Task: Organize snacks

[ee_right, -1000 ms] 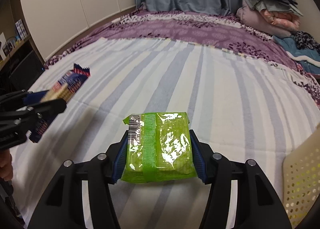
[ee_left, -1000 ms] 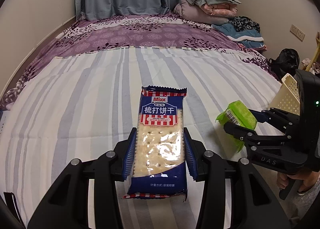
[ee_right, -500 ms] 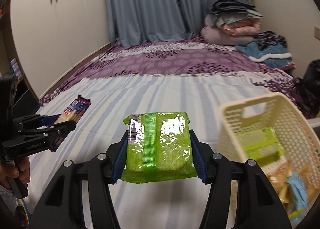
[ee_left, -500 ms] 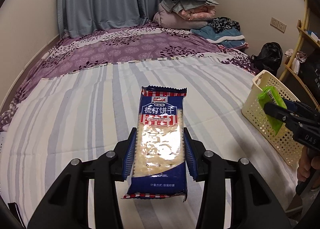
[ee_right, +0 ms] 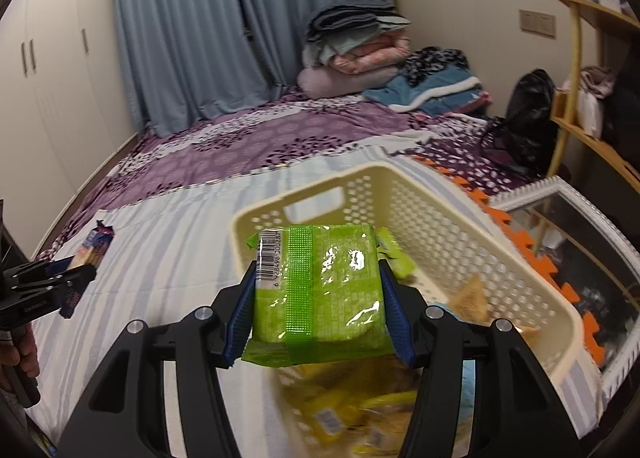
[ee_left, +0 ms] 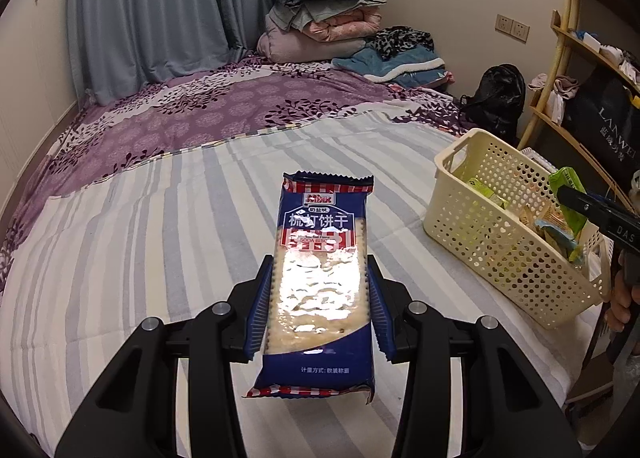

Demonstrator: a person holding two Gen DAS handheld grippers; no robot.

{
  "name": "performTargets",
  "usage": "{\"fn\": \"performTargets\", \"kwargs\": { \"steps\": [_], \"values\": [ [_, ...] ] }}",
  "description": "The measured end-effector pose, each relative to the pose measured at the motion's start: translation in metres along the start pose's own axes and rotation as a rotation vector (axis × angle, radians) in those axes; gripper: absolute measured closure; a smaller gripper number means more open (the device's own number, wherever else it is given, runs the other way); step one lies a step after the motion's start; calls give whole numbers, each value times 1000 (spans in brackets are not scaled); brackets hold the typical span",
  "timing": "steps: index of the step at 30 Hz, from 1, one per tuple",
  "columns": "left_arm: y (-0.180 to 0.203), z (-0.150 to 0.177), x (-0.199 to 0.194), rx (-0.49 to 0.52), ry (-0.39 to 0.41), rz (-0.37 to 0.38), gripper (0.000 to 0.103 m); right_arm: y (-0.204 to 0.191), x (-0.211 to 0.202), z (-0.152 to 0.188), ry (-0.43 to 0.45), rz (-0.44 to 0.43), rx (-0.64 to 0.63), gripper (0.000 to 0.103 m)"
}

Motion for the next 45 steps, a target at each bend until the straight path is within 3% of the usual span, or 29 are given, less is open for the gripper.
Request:
{"fn": "performTargets", "kwargs": {
  "steps": [2, 5, 16, 19, 23, 35, 40, 43, 45],
  "values": [
    [8, -3, 1, 14, 1, 9, 58, 14, 1, 4, -11, 27, 28, 46],
    [18, -8, 2, 32, 5, 19, 58, 32, 0, 8, -7, 42, 82, 29],
    [65, -30, 7, 108, 22, 70, 58, 51, -11, 21, 14, 37, 119, 29],
    [85, -38, 8, 134, 26, 96, 58, 53, -17, 22, 31, 38, 114, 29],
    [114, -48, 13, 170, 29, 138, 58, 54, -25, 22, 60, 54, 99, 19],
    [201, -63, 31, 289, 35, 246, 58, 70, -34, 28, 74, 62, 132, 19],
    [181, -55, 30, 250, 11, 233, 57, 72, -37, 29, 89, 48, 149, 19],
    [159, -39, 39, 240, -37, 209, 38, 74, -33, 29, 87, 39, 169, 19],
    [142, -26, 49, 221, -83, 206, 38, 71, -32, 28, 86, 34, 166, 19]
  ]
}}
Point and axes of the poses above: each gripper's, at about its wrist camera, not at the fingertips, and x roughly the way its jaws point, y to its right, z to its underside, the point moved 5 cm from there along x, roughly the way its jaws point, and after that the axes turned 2 degrees about -z, right-handed, at the moved point
